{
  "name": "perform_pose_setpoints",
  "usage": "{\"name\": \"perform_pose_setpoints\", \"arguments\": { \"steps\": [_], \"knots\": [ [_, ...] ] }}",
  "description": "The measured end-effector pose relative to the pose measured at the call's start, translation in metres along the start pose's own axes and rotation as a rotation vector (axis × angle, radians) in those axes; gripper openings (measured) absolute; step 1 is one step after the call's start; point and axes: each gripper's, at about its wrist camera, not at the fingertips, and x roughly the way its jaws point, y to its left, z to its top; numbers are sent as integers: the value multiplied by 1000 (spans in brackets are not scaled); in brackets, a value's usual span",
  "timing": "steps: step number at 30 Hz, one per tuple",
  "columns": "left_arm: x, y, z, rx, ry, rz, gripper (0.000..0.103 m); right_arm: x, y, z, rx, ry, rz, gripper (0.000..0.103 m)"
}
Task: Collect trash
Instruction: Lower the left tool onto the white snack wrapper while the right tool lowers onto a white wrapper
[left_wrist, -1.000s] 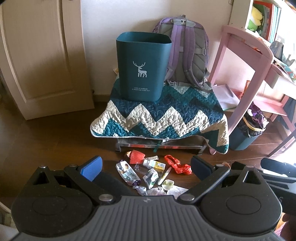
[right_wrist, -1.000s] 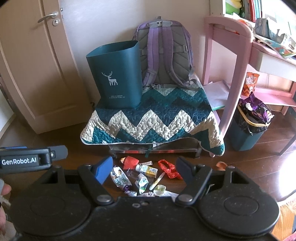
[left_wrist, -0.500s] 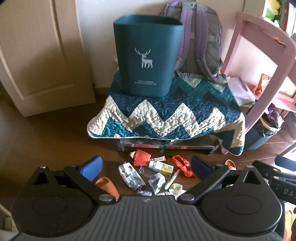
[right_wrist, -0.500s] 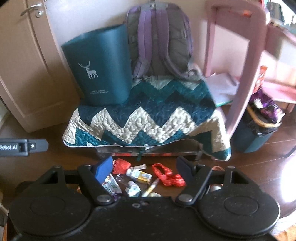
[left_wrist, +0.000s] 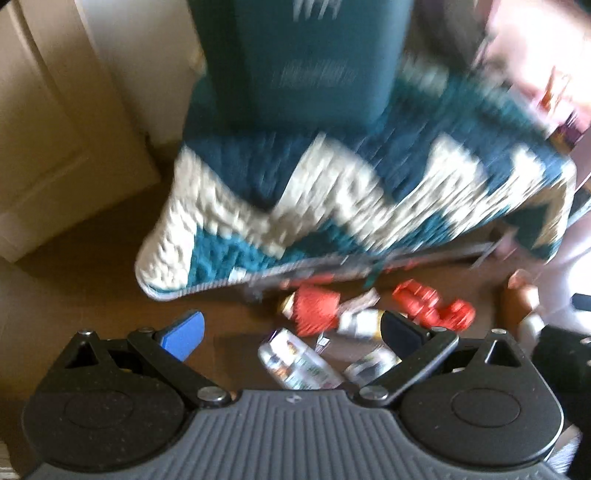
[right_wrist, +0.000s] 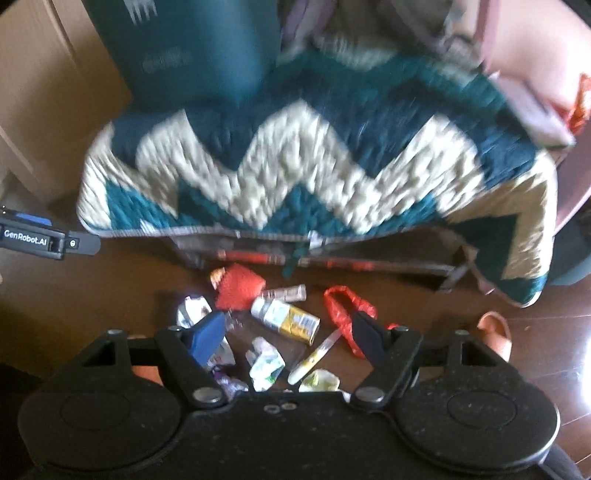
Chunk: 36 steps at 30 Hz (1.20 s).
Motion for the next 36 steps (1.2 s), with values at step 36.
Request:
{"name": "perform_pose_setpoints", "arguments": {
  "steps": [36],
  "knots": [
    [366, 62, -132, -319, 567, -252, 63, 269, 54, -54, -190, 405, 6, 65]
  ]
}}
